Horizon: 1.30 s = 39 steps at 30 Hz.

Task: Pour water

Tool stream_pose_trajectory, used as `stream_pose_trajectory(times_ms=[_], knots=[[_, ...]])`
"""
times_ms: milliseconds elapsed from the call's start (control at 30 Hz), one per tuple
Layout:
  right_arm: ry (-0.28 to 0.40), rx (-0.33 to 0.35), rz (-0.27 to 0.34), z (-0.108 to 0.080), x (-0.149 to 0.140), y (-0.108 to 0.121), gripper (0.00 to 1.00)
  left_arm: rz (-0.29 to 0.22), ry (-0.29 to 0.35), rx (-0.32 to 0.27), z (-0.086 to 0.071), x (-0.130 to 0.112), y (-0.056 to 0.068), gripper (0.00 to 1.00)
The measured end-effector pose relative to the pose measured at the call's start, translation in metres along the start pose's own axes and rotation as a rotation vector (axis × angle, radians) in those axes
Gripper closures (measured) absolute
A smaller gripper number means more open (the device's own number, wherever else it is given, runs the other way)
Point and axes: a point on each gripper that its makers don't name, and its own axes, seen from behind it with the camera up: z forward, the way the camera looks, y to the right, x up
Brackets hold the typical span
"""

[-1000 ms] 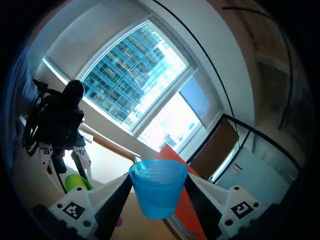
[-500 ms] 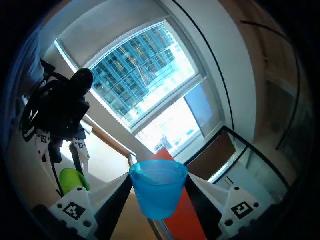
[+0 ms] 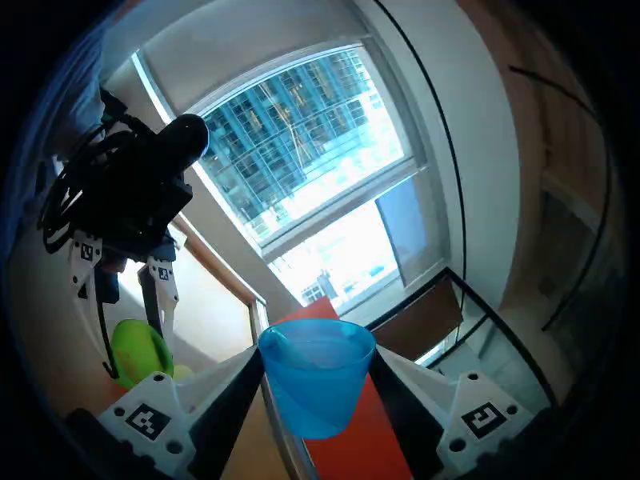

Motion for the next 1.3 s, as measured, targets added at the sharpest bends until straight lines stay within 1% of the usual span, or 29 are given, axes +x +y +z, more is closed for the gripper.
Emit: stream_pose_trajectory(times_ms=[267,867,1300], knots=[[-0.010,0.001,-0.057,0.002,0.000,-0.002,0.10,0.003,0.002,0.001,0.001,0.002,0.000,0.12],[-0.015,-0.008,-0.138,-0.001,0.001,0.004,0.10,0.014,-0.001,-0.002,0.002,0.005,0.004,0.12],[-0.016,-0.015,-0.205,-0.003,0.006,0.011,0.10,0.015,0.004,-0.001,0.001,0.007,0.004,0.13]])
